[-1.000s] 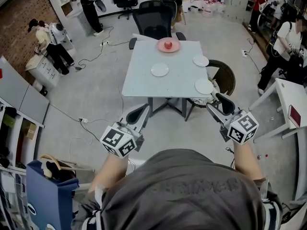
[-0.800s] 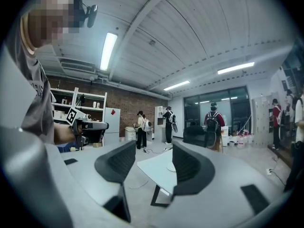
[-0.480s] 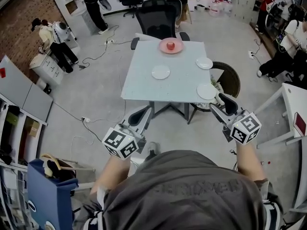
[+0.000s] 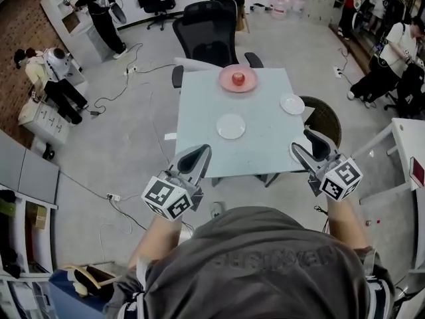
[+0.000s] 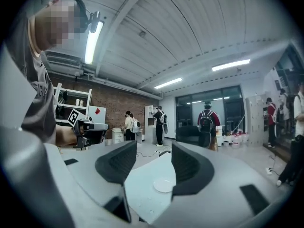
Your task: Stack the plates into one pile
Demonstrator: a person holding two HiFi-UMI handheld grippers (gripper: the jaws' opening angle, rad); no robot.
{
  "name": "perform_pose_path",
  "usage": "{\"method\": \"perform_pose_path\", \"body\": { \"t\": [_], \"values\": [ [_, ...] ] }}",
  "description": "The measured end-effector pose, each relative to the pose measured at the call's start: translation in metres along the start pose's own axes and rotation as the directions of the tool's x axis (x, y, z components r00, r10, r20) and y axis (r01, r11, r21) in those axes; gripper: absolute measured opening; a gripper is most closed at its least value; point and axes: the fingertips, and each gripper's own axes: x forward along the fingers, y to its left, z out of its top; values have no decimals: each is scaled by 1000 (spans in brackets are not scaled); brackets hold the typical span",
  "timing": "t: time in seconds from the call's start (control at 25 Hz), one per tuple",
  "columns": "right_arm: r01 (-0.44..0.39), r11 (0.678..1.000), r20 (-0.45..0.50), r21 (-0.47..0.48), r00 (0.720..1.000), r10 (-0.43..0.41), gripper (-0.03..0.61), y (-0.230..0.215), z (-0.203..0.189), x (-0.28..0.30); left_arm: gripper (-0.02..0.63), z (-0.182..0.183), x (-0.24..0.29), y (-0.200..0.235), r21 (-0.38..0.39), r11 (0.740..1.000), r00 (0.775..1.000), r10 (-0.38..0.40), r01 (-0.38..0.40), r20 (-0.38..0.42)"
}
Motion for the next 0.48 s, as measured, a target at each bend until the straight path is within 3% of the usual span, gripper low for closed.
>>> {"method": "perform_pose_path", "body": {
  "t": [0.24,0.48],
  "values": [
    [72,997,-2,4,997,-72,210,-18,23,99,6,18,27,99,-12,996,995,-89,89,-34],
    [124,992,-19,0,992,-124,202,-46,24,146,6,19,52,157,-12,992,991,-124,123,-48]
  ]
}}
